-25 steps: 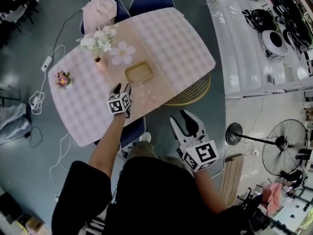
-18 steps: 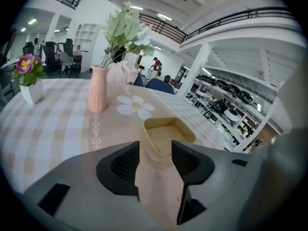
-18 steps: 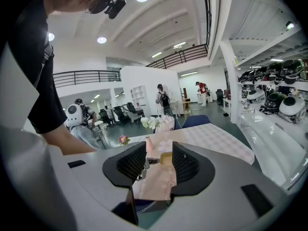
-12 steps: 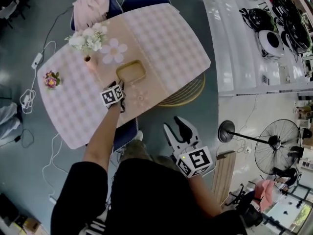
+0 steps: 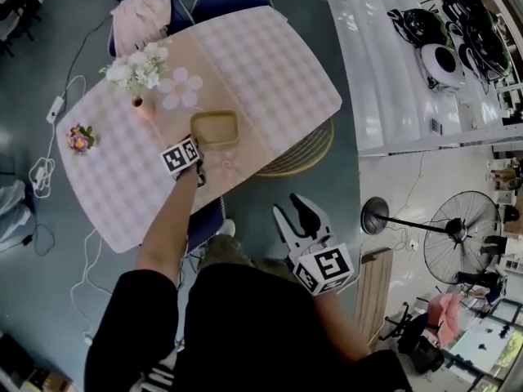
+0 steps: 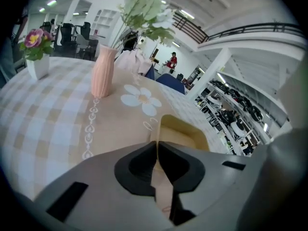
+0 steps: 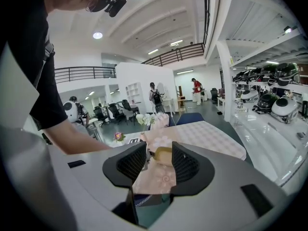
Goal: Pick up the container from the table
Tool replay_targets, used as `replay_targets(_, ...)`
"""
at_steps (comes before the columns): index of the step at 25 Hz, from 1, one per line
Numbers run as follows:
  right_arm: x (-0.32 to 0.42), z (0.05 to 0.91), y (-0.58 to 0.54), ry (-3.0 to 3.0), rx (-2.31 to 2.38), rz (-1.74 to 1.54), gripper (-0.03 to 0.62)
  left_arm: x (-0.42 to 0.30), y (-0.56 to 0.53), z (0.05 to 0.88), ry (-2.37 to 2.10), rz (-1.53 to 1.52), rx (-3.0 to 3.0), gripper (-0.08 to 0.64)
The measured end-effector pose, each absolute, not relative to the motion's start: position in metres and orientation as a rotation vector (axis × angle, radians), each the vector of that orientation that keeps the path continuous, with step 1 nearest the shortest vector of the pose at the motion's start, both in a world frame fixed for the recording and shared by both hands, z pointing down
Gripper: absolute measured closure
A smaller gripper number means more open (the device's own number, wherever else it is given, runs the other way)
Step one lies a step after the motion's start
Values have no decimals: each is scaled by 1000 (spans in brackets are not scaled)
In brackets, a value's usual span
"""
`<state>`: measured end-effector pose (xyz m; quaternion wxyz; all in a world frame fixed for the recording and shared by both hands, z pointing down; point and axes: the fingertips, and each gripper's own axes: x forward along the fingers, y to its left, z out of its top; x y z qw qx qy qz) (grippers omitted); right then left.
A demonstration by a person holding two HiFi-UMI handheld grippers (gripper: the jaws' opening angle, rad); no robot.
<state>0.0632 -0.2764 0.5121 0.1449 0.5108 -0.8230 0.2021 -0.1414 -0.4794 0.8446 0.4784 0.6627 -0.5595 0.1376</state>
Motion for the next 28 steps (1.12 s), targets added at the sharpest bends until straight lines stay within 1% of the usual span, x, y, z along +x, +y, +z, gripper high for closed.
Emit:
replay_targets(7,59,491,-284,-2430,1525,505,453,-141,-466,772,-1371,274,1758,545)
replay_targets(8,59,487,-285,-2439,1537,492,464,-141,-463,758,-1372,260,1779,545)
replay_targets(9,60,483,-286,-2448,1552,476,492,-140,-460,744,-1373,245,1798,545)
replay_targets(10,62,479,-286,-2455,1567,460,537,-139,-455,731,-1374,228,1813,545)
replay_targets(11,63,474,-286,-2463,1579,445,562,-138,-450,718,-1375,211,1826,545)
replay_targets(14,65,462,-286,-2478,1593,385,589,-137,-434,686,-1379,168,1852,545)
replay_targets(21,62,437,-286,-2538,1625,235,594,-133,-411,625,-1397,111,1959,545)
replay_targets(28,67,423,-281,-2572,1639,227,594,-117,-393,596,-1389,79,1997,545)
